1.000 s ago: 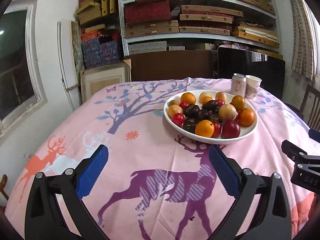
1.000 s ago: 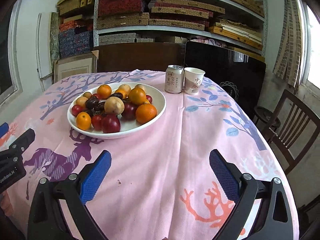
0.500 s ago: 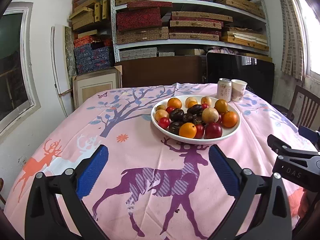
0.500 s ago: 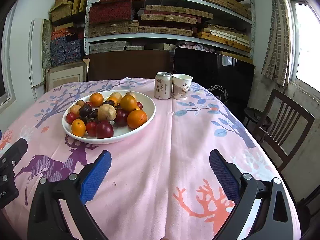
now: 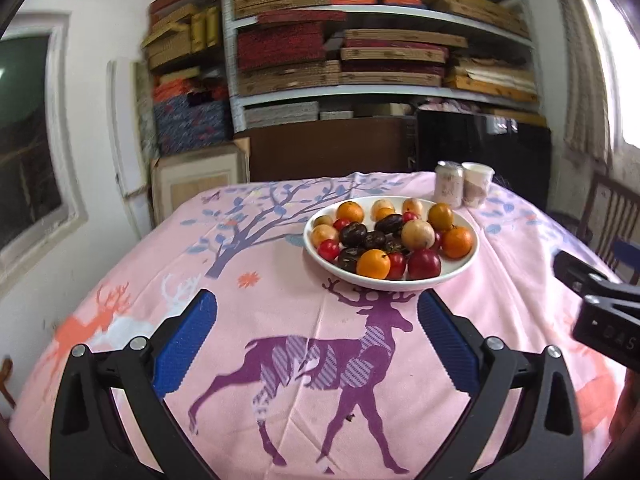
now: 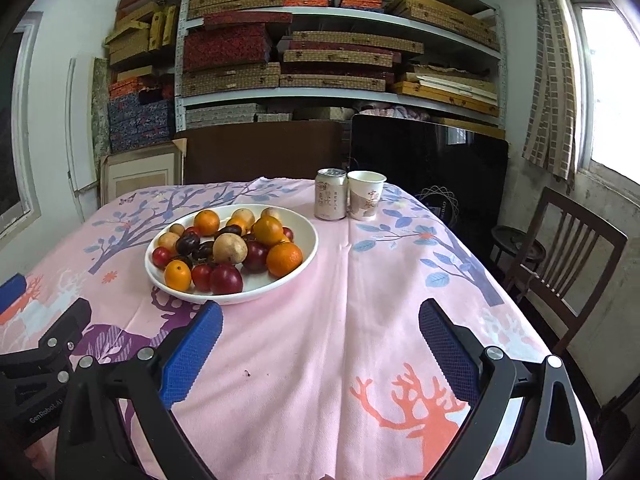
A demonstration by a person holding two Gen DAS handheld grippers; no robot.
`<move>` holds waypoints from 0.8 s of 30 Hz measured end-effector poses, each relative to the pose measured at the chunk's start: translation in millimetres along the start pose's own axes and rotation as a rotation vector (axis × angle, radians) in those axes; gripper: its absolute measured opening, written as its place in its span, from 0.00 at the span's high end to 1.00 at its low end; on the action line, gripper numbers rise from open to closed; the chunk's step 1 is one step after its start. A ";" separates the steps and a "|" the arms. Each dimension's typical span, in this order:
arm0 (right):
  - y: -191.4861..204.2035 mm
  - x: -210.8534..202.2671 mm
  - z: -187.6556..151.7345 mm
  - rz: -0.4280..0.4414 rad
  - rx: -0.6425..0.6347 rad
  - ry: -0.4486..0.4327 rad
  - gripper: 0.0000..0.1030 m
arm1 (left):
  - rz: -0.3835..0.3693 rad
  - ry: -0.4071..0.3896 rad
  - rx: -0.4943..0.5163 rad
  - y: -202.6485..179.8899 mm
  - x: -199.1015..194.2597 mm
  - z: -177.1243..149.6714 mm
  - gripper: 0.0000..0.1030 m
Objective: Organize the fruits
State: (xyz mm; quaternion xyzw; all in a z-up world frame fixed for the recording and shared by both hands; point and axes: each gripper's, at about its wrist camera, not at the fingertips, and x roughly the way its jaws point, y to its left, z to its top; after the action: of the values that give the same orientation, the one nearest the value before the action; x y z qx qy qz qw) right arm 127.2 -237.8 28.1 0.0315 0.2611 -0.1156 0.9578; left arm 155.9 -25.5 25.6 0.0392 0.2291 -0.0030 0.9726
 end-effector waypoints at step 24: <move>-19.4 -180.3 -9.9 0.046 -0.017 0.012 0.04 | -0.042 -0.022 0.009 17.5 -204.5 0.2 0.04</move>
State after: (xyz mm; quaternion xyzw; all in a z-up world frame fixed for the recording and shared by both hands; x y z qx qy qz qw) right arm -33.2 -218.4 111.0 0.0301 0.2672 -0.0911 0.9588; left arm -26.6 -10.5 118.2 0.0389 0.2193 -0.0248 0.9746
